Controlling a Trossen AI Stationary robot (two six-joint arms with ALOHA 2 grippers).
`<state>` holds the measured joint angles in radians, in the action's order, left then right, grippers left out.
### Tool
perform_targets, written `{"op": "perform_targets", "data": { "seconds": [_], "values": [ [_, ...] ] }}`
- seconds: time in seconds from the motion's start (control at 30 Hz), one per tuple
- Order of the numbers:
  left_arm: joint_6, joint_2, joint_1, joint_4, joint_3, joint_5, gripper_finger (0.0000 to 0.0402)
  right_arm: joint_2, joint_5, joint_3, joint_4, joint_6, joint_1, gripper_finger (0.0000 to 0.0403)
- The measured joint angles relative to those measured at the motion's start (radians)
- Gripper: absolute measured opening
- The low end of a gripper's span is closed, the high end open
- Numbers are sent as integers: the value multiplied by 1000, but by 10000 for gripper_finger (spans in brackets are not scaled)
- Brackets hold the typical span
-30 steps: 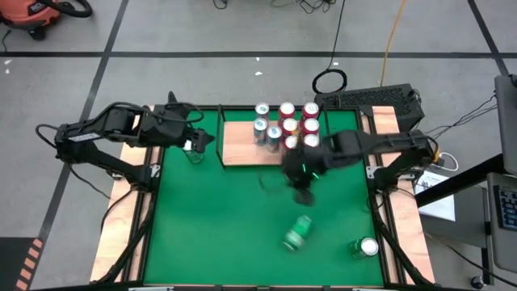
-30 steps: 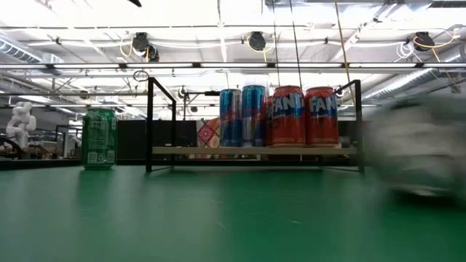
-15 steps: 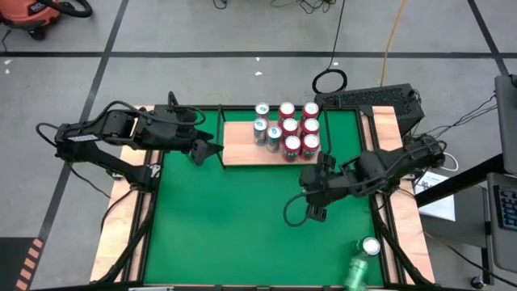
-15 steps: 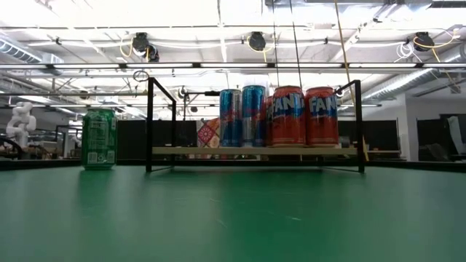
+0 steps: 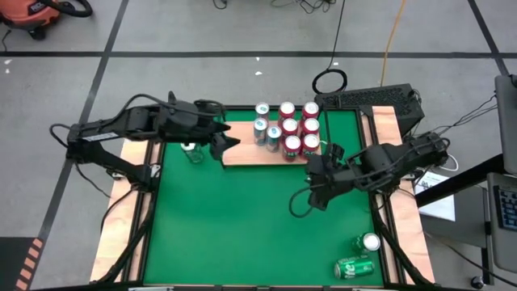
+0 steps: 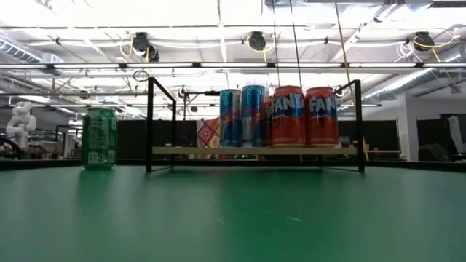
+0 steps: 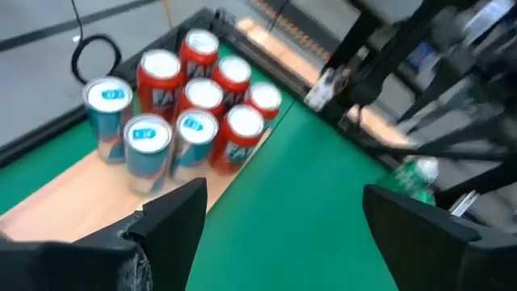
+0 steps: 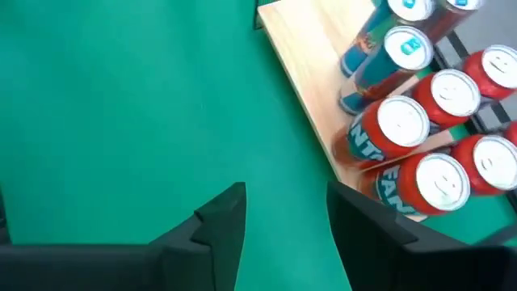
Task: Place canned beverage on shelf
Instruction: Put the green soda can on the shelf
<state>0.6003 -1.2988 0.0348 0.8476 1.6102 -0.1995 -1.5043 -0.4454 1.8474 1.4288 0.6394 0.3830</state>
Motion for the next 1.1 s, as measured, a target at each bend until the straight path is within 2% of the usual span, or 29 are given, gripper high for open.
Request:
{"op": "perform_targets", "data": {
  "seconds": [0.2,0.43,0.67,0.77,0.87,1.1],
  "values": [
    [-117,-73,-11,-102,0,37,329,56,31,0,144,-50,-45,164],
    [-146,-129,-17,-146,1,65,329,219,286,-27,142,-124,-89,164],
    [-161,-145,-17,-151,0,76,329,278,566,-187,138,-70,-4,178],
    [-150,-145,-17,-151,0,70,329,275,634,-291,79,-94,40,200],
    [-138,-146,-18,-150,0,69,329,277,657,-380,-13,-97,75,229],
    [-137,-145,-38,-150,0,83,329,277,653,-506,-274,-20,208,288]
  ]
}}
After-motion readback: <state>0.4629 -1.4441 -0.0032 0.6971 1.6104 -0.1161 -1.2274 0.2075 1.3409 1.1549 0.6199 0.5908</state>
